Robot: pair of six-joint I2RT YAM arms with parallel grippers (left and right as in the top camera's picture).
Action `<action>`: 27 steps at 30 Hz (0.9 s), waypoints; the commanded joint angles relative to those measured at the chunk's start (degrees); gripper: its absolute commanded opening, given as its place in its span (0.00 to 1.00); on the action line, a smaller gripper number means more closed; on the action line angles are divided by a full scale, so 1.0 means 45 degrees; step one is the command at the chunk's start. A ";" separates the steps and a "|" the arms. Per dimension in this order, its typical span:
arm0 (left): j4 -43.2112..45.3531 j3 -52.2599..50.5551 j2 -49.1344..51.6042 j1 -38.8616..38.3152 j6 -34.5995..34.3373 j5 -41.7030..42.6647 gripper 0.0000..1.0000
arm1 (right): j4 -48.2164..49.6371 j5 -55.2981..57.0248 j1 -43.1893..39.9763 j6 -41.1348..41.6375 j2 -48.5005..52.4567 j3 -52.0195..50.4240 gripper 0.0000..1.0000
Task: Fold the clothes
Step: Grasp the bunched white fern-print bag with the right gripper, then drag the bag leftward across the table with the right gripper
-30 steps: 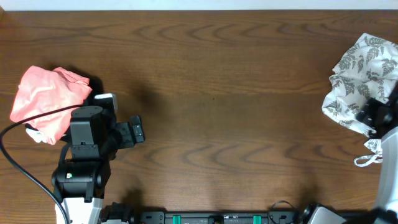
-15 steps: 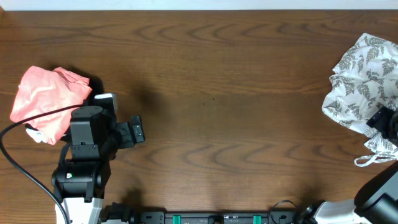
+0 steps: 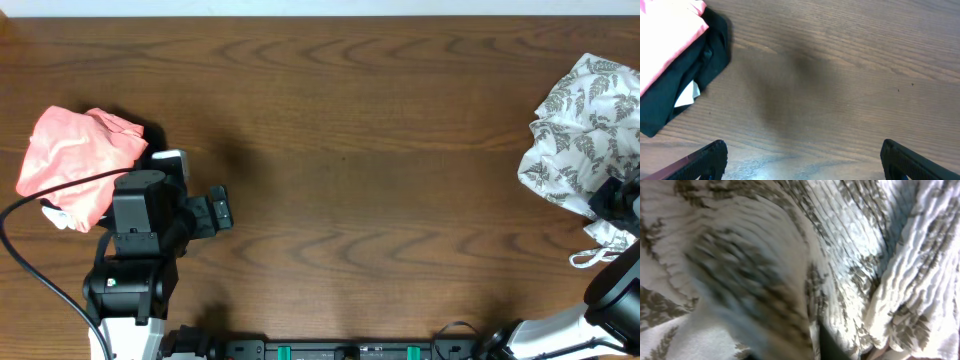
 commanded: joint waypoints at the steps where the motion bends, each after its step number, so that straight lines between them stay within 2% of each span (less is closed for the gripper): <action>1: 0.0039 0.0287 0.0010 -0.0053 -0.0063 0.0180 0.98 | 0.0005 -0.0437 -0.0068 -0.0029 -0.0160 0.0189 0.01; 7: 0.0039 0.0287 0.0010 -0.0049 -0.0063 0.0175 0.98 | -0.0044 -0.0971 0.0466 -0.0034 -0.1923 0.0238 0.01; 13: 0.0044 0.0287 0.0010 -0.0049 -0.0063 0.0175 0.98 | -0.1200 -0.2730 0.2108 -0.0709 -0.5319 0.1331 0.01; 16: 0.0049 0.0287 0.0010 -0.0049 -0.0063 0.0175 0.98 | -0.2667 -0.3604 0.3740 -0.0695 -0.6562 0.2531 0.01; 20: 0.0049 0.0282 0.0010 -0.0049 -0.0063 0.0175 0.98 | -0.3716 -0.4313 0.6392 -0.0131 -0.7125 0.3701 0.01; 27: 0.0044 0.0282 0.0010 -0.0053 -0.0063 0.0180 0.98 | -0.2142 -0.5207 1.1774 0.1141 -0.6460 0.4036 0.01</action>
